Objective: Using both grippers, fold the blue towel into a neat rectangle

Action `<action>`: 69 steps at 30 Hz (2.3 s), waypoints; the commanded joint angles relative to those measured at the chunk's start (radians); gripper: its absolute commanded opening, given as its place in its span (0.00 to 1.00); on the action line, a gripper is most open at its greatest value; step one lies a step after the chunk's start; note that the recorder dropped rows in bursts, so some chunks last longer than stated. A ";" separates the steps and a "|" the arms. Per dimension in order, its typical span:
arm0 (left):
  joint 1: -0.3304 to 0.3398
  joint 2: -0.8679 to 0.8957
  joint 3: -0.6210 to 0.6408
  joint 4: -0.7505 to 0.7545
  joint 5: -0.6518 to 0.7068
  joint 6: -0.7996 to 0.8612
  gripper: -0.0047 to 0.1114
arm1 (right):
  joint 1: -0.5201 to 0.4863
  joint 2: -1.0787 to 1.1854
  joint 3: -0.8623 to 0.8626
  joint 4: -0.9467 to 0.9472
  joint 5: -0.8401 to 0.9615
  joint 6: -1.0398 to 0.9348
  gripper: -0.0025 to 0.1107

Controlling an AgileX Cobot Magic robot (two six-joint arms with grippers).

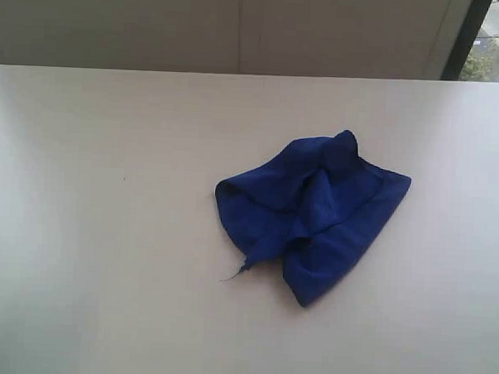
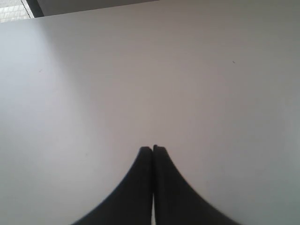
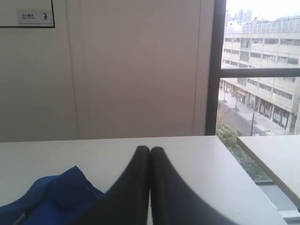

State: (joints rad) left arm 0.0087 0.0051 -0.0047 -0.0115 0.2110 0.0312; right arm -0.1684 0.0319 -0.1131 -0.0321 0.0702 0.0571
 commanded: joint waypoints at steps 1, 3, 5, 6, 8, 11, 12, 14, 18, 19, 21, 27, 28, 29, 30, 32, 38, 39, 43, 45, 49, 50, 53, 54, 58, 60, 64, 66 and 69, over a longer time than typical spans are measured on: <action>0.000 -0.005 0.005 -0.006 -0.001 -0.006 0.04 | -0.002 0.140 -0.154 -0.001 0.117 -0.005 0.02; 0.000 -0.005 0.005 -0.006 -0.001 -0.006 0.04 | -0.002 0.223 -0.220 -0.001 0.119 -0.005 0.02; 0.000 -0.005 0.005 -0.006 -0.001 -0.006 0.04 | -0.002 0.296 -0.274 -0.001 0.151 -0.005 0.02; 0.000 -0.005 0.005 -0.006 -0.001 -0.006 0.04 | -0.002 0.353 -0.312 -0.001 0.190 -0.005 0.02; 0.000 -0.005 0.005 -0.006 -0.001 -0.006 0.04 | -0.002 0.442 -0.361 0.007 0.263 -0.005 0.02; 0.000 -0.005 0.005 -0.006 -0.001 -0.006 0.04 | -0.002 0.575 -0.432 0.043 0.368 -0.003 0.02; 0.000 -0.005 0.005 -0.006 -0.001 -0.006 0.04 | -0.002 0.630 -0.448 0.063 0.385 -0.003 0.02; 0.000 -0.005 0.005 -0.006 -0.001 -0.006 0.04 | -0.002 0.709 -0.465 0.097 0.387 -0.005 0.02; 0.000 -0.005 0.005 -0.006 -0.001 -0.006 0.04 | -0.002 0.890 -0.501 0.167 0.380 -0.044 0.02; 0.000 -0.005 0.005 -0.006 -0.001 -0.006 0.04 | -0.002 0.938 -0.509 0.185 0.378 -0.063 0.02; 0.000 -0.005 0.005 -0.006 -0.001 -0.006 0.04 | -0.002 1.022 -0.536 0.246 0.375 -0.109 0.02; 0.000 -0.005 0.005 -0.006 -0.001 -0.006 0.04 | -0.002 1.260 -0.659 0.556 0.407 -0.401 0.02; 0.000 -0.005 0.005 -0.006 -0.001 -0.006 0.04 | -0.002 1.296 -0.682 0.596 0.419 -0.449 0.02; 0.000 -0.005 0.005 -0.006 -0.001 -0.006 0.04 | -0.002 1.330 -0.700 0.624 0.424 -0.484 0.02; 0.000 -0.005 0.005 -0.006 -0.001 -0.006 0.04 | -0.002 1.357 -0.721 0.645 0.430 -0.506 0.02; 0.000 -0.005 0.005 -0.006 -0.001 -0.006 0.04 | 0.010 1.421 -0.759 0.667 0.430 -0.540 0.02; 0.000 -0.005 0.005 -0.006 -0.001 -0.006 0.04 | 0.065 1.575 -0.834 0.669 0.375 -0.574 0.02; 0.000 -0.005 0.005 -0.006 -0.001 -0.006 0.04 | 0.070 1.598 -0.843 0.669 0.354 -0.587 0.02; 0.000 -0.005 0.005 -0.006 -0.001 -0.006 0.04 | 0.078 1.678 -0.877 0.672 0.294 -0.587 0.02; 0.000 -0.005 0.005 -0.006 -0.001 -0.006 0.04 | 0.078 1.715 -0.892 0.672 0.282 -0.589 0.02; 0.000 -0.005 0.005 -0.006 -0.001 -0.006 0.04 | 0.079 1.777 -0.927 0.675 0.270 -0.589 0.02; 0.000 -0.005 0.005 -0.006 -0.001 -0.006 0.04 | 0.079 1.791 -0.933 0.682 0.270 -0.589 0.02; 0.000 -0.005 0.005 -0.006 -0.001 -0.006 0.04 | 0.079 1.823 -0.950 0.692 0.253 -0.589 0.08; 0.000 -0.005 0.005 -0.006 -0.001 -0.006 0.04 | 0.079 1.826 -0.953 0.695 0.242 -0.589 0.10; 0.000 -0.005 0.005 -0.006 -0.001 -0.006 0.04 | 0.079 1.839 -0.957 0.728 0.208 -0.589 0.20; 0.000 -0.005 0.005 -0.006 -0.001 -0.006 0.04 | 0.079 1.845 -0.957 0.737 0.204 -0.589 0.25; 0.000 -0.005 0.005 -0.006 -0.001 -0.006 0.04 | 0.079 1.873 -0.957 0.751 0.204 -0.589 0.29; 0.000 -0.005 0.005 -0.006 -0.001 -0.006 0.04 | 0.079 1.885 -0.957 0.781 0.204 -0.589 0.29; 0.000 -0.005 0.005 -0.006 -0.001 -0.006 0.04 | 0.079 1.895 -0.957 0.818 0.190 -0.589 0.29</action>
State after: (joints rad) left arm 0.0087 0.0051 -0.0047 -0.0115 0.2110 0.0312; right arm -0.0891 1.9209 -1.0649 0.7520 0.2799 -0.5228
